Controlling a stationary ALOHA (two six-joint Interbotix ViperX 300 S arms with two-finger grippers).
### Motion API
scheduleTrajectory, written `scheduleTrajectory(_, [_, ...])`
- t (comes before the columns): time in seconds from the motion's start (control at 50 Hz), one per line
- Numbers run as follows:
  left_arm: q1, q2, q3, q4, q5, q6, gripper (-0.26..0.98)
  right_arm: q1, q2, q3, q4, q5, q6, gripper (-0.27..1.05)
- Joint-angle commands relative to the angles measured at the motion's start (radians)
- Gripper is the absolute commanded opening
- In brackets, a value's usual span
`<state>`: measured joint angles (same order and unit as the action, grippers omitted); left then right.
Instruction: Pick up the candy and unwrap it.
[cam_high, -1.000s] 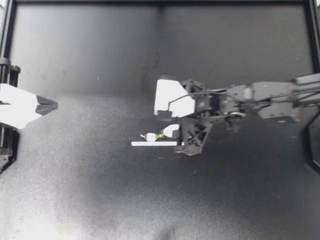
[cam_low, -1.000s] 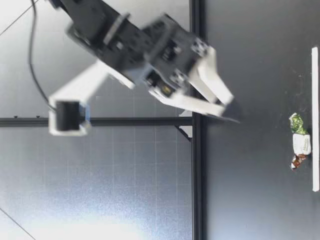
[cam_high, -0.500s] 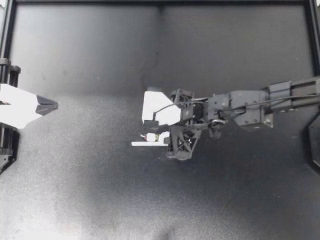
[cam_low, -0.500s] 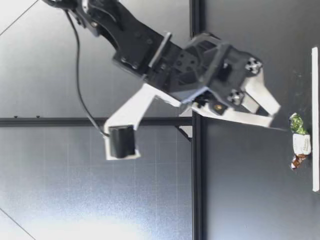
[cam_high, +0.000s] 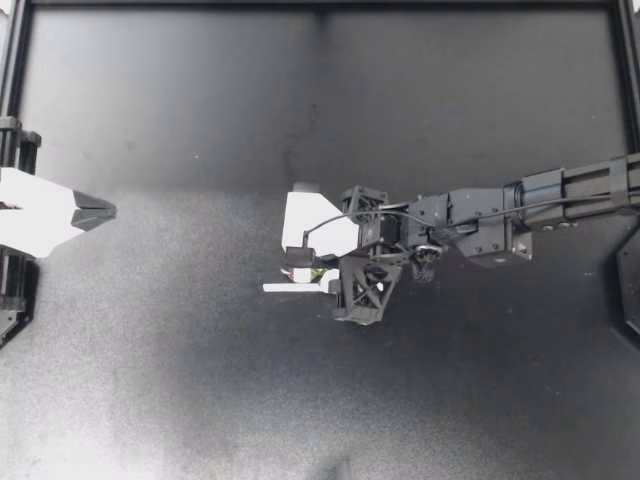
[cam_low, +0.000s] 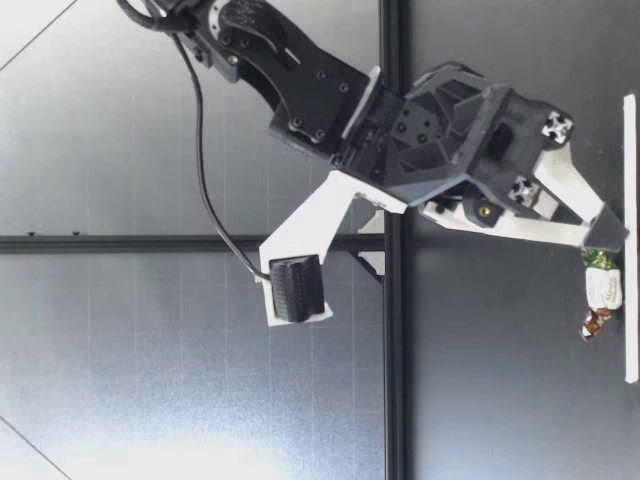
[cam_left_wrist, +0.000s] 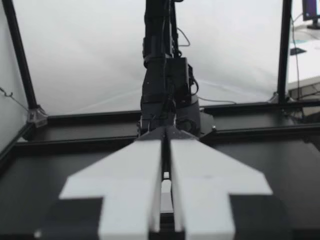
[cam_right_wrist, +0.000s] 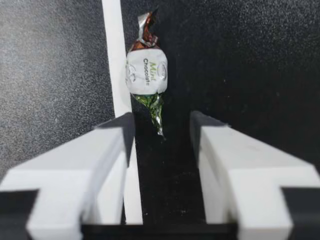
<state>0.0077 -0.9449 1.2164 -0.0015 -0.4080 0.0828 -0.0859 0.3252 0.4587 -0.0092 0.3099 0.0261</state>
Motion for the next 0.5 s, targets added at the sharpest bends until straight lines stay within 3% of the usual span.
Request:
scheduleTrajectory(0.0, [0.002,0.006,-0.015,-0.002,-0.009,0.0,-0.1,0.009,-0.012,-0.018,0.002,-0.006,0.0,0.32])
scheduleTrajectory(0.26, [0.002,0.006,-0.009,-0.002,-0.009,0.002,-0.1,0.014,-0.015,-0.018,0.0,-0.006,-0.002,-0.11])
scheduleTrajectory(0.48, [0.002,0.075,0.008,0.0,0.005,0.005,-0.1,0.02,-0.077,-0.012,0.002,-0.014,0.0,-0.19])
